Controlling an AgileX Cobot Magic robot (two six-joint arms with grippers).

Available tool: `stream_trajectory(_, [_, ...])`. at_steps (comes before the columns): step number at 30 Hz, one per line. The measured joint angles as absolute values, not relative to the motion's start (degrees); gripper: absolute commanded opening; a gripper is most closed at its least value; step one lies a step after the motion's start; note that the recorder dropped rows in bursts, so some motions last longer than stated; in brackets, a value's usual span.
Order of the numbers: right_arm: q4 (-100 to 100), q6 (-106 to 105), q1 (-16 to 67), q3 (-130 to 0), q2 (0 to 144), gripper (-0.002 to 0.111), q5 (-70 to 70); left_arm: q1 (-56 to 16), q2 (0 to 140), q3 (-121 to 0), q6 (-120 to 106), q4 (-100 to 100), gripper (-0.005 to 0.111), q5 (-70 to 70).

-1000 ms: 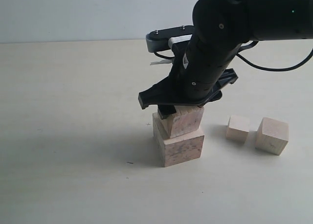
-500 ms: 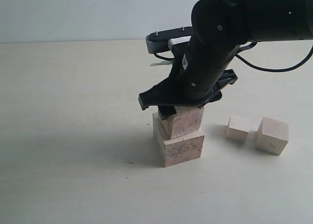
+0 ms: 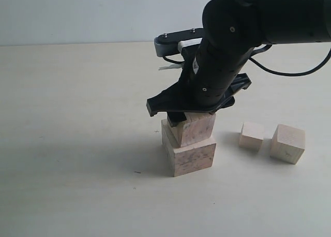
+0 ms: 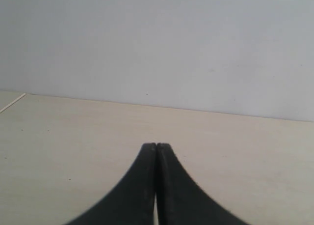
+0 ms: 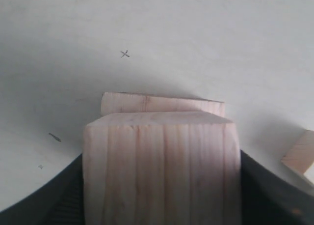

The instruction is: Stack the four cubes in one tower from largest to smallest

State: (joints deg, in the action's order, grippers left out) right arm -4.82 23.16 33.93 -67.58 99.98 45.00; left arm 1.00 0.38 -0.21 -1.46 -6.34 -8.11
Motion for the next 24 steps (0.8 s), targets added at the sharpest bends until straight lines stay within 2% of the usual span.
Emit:
stream_trajectory(10, [-4.6, 22.8, 33.9, -67.6, 100.0, 0.065, 45.0, 1.0, 0.4, -0.2, -1.5, -6.3, 0.0, -8.1])
stream_trajectory(18, [-3.3, 22.4, 33.9, -67.6, 100.1, 0.082, 45.1, 1.0, 0.4, -0.2, -1.5, -6.3, 0.0, -8.1])
stream_trajectory(24, [-3.3, 21.7, 33.9, -67.6, 99.2, 0.083, 44.4, 1.0, 0.4, -0.2, -1.5, -6.3, 0.0, -8.1])
